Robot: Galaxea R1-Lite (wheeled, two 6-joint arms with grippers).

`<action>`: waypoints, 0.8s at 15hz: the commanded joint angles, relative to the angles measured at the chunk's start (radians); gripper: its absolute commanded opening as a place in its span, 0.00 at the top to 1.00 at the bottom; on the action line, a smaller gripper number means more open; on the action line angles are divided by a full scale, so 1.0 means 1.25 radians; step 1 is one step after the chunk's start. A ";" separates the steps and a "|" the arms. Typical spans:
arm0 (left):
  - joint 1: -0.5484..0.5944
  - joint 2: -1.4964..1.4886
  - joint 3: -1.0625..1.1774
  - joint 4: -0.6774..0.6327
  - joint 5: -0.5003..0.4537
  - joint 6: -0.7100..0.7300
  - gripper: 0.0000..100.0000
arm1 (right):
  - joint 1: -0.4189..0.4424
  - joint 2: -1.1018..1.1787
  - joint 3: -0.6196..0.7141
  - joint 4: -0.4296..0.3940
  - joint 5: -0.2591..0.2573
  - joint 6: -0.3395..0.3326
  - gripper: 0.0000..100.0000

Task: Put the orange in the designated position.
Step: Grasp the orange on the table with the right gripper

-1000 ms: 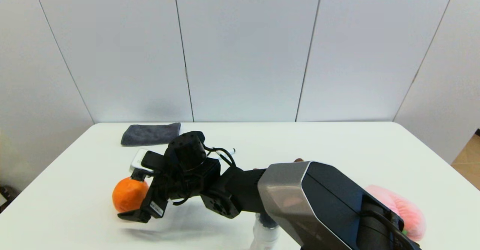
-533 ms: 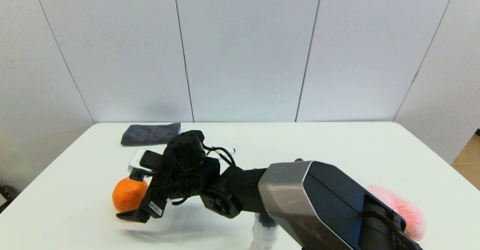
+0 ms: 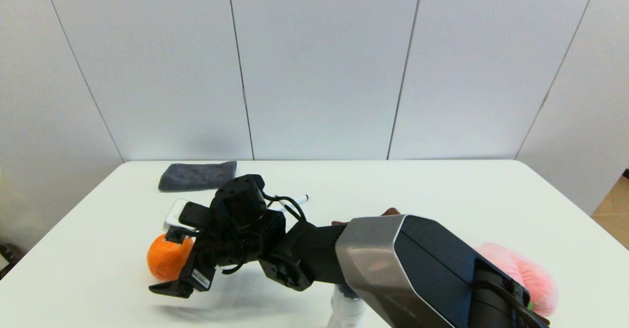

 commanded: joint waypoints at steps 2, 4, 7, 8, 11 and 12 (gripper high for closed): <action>0.000 0.000 0.000 0.000 0.000 0.001 0.00 | 0.000 0.003 0.000 -0.002 0.004 -0.003 0.00; 0.000 0.000 0.000 0.000 0.000 0.001 0.00 | 0.000 0.004 0.000 0.000 0.005 -0.002 0.00; 0.000 0.000 0.000 0.000 0.000 0.001 0.00 | -0.001 0.006 0.000 0.000 0.005 -0.003 0.00; 0.000 0.001 0.000 0.000 0.000 0.001 0.00 | -0.001 0.006 0.000 0.000 0.005 -0.002 1.00; 0.000 0.000 0.000 0.000 0.000 0.001 0.00 | -0.001 0.004 0.000 0.002 0.005 -0.002 1.00; 0.000 0.000 0.000 0.000 0.000 0.001 0.00 | -0.001 0.004 0.000 0.002 0.005 -0.003 1.00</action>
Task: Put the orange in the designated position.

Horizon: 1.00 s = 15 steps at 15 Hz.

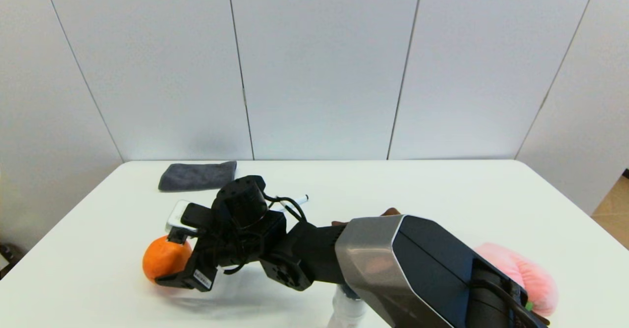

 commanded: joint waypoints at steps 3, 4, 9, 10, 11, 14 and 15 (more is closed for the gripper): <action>0.000 0.000 0.000 0.000 0.000 0.000 0.00 | -0.001 -0.002 0.000 0.001 0.003 -0.003 1.00; 0.000 0.001 0.000 0.000 0.000 0.000 0.00 | -0.001 -0.003 0.000 0.001 0.003 -0.001 1.00; 0.000 0.001 0.000 0.000 0.000 0.000 0.00 | 0.001 -0.046 0.000 0.023 0.006 -0.003 1.00; 0.000 0.000 0.000 0.000 0.000 0.000 0.00 | 0.001 -0.058 0.001 0.025 0.008 -0.003 1.00; 0.000 0.000 0.000 0.000 0.000 0.000 0.00 | 0.001 -0.071 0.001 0.026 0.006 -0.003 1.00; 0.000 0.000 0.000 0.000 0.000 0.000 0.00 | 0.001 -0.117 0.001 0.052 0.003 -0.003 1.00; 0.000 0.000 0.000 0.000 0.000 0.000 0.00 | 0.000 -0.129 0.001 0.065 0.001 -0.004 1.00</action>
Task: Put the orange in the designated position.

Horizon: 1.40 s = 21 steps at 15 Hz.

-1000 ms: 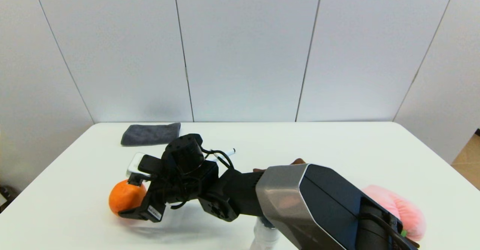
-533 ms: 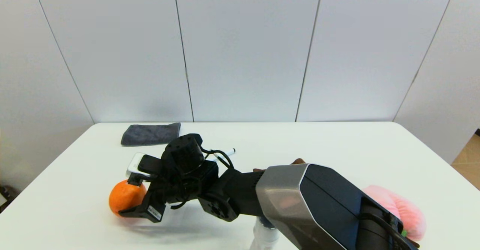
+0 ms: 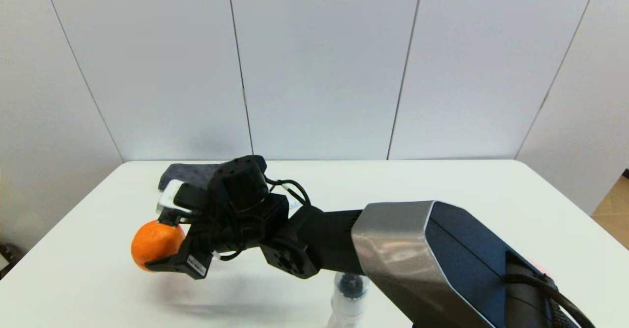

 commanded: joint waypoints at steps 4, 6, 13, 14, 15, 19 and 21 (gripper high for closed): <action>0.000 0.001 0.000 0.000 0.000 0.000 0.00 | -0.034 -0.118 0.003 0.073 -0.001 -0.002 1.00; 0.000 0.000 0.000 0.000 0.000 0.000 0.00 | -0.074 -0.146 0.003 0.122 0.000 -0.003 1.00; 0.000 0.000 0.000 0.000 -0.001 0.000 0.00 | -0.224 -0.205 0.004 0.221 -0.001 -0.003 1.00; 0.000 0.000 0.000 0.000 0.000 0.000 0.00 | -0.241 -0.213 0.004 0.235 -0.003 -0.002 1.00; 0.000 0.000 0.000 0.000 0.000 0.000 0.00 | -0.261 -0.224 0.004 0.253 -0.003 -0.002 1.00; 0.000 0.001 0.000 0.000 0.000 0.000 0.00 | -0.343 -0.259 0.005 0.335 -0.003 0.001 1.00; 0.000 0.000 0.000 0.000 0.000 0.000 0.00 | -0.387 -0.280 0.005 0.386 -0.001 0.001 1.00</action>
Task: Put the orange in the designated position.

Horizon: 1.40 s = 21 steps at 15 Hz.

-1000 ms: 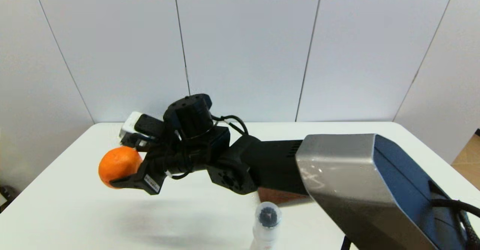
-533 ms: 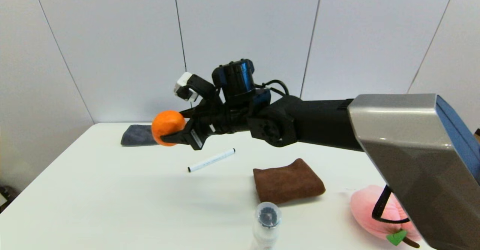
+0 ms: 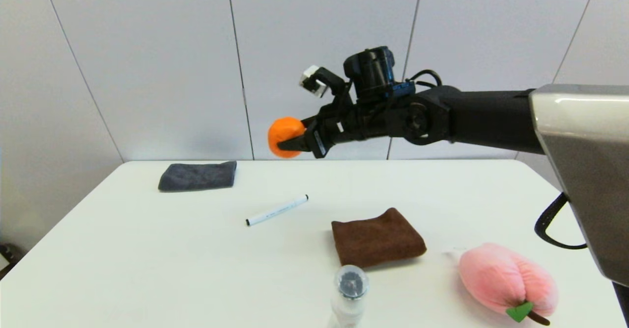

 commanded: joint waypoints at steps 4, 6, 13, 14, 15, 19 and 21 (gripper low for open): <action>0.000 0.001 0.000 0.000 0.000 0.000 0.00 | -0.137 -0.072 0.022 0.103 0.006 -0.004 1.00; 0.000 0.000 0.000 0.000 0.000 0.000 0.00 | -0.172 -0.092 0.032 0.138 0.008 -0.004 1.00; 0.000 0.001 0.000 0.000 0.000 0.000 0.00 | -0.266 -0.206 0.177 0.201 0.006 -0.039 1.00; 0.000 0.000 0.000 0.000 0.000 0.000 0.00 | -0.278 -0.223 0.211 0.201 0.006 -0.045 1.00; 0.000 0.000 0.000 0.000 0.000 0.000 0.00 | -0.289 -0.239 0.246 0.199 0.006 -0.050 1.00; 0.000 0.000 0.000 0.000 0.000 0.000 0.00 | -0.351 -0.265 0.326 0.199 0.006 -0.079 1.00; 0.000 0.000 0.000 0.000 0.000 0.000 0.00 | -0.381 -0.260 0.346 0.198 0.006 -0.104 1.00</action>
